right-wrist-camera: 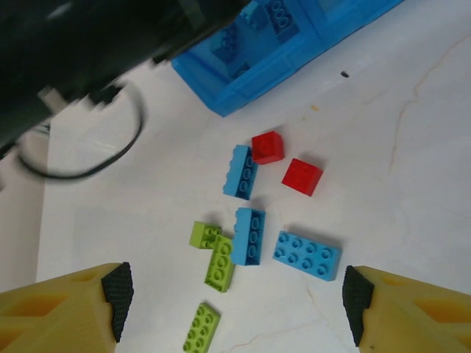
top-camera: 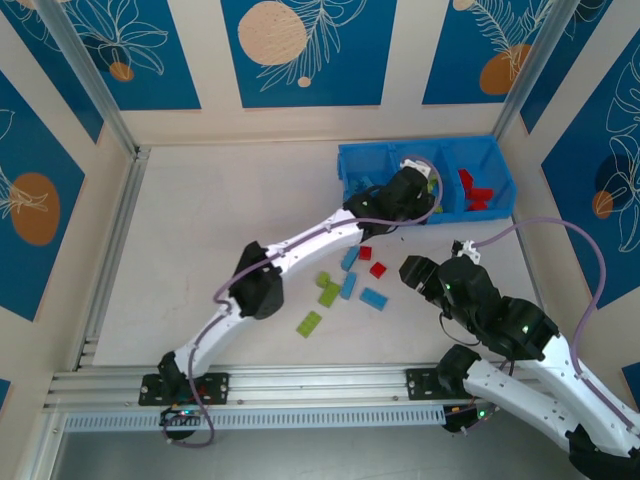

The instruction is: Sort the legos into containers by color

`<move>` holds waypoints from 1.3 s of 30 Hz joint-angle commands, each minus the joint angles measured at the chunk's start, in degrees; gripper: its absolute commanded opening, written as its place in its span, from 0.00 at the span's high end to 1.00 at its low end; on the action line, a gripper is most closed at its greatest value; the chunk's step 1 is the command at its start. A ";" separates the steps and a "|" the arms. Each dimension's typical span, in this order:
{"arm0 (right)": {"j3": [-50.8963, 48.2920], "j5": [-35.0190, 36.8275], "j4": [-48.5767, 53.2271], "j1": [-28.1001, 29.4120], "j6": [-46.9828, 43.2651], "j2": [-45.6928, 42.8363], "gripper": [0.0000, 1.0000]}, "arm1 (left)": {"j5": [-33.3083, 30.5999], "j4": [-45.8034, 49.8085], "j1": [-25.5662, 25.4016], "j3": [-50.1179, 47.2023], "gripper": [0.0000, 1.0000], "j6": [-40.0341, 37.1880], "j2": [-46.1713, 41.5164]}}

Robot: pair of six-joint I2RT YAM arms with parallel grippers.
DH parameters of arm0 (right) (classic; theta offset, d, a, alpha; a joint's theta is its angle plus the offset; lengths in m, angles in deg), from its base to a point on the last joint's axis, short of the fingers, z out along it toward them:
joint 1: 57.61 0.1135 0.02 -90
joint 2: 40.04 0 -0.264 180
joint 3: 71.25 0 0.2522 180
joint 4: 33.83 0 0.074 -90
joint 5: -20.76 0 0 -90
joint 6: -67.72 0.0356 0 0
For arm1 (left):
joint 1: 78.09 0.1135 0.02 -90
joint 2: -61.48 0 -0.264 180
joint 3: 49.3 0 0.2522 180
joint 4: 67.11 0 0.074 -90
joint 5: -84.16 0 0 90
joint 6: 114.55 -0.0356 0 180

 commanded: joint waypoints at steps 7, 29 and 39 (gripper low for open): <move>-0.98 -0.02 1.00 0.77 -0.23 -0.77 0.23 | -1.78 -12.86 3.79 9.65 0.85 -6.08 9.48; -1.35 2.04 3.47 0.80 -0.86 -2.74 0.22 | 7.95 -27.19 5.93 -35.00 0.45 -2.29 -24.38; 0.57 -4.54 -1.51 0.45 -11.30 8.74 0.20 | 0.93 -15.51 2.12 -81.41 0.47 -3.50 -75.50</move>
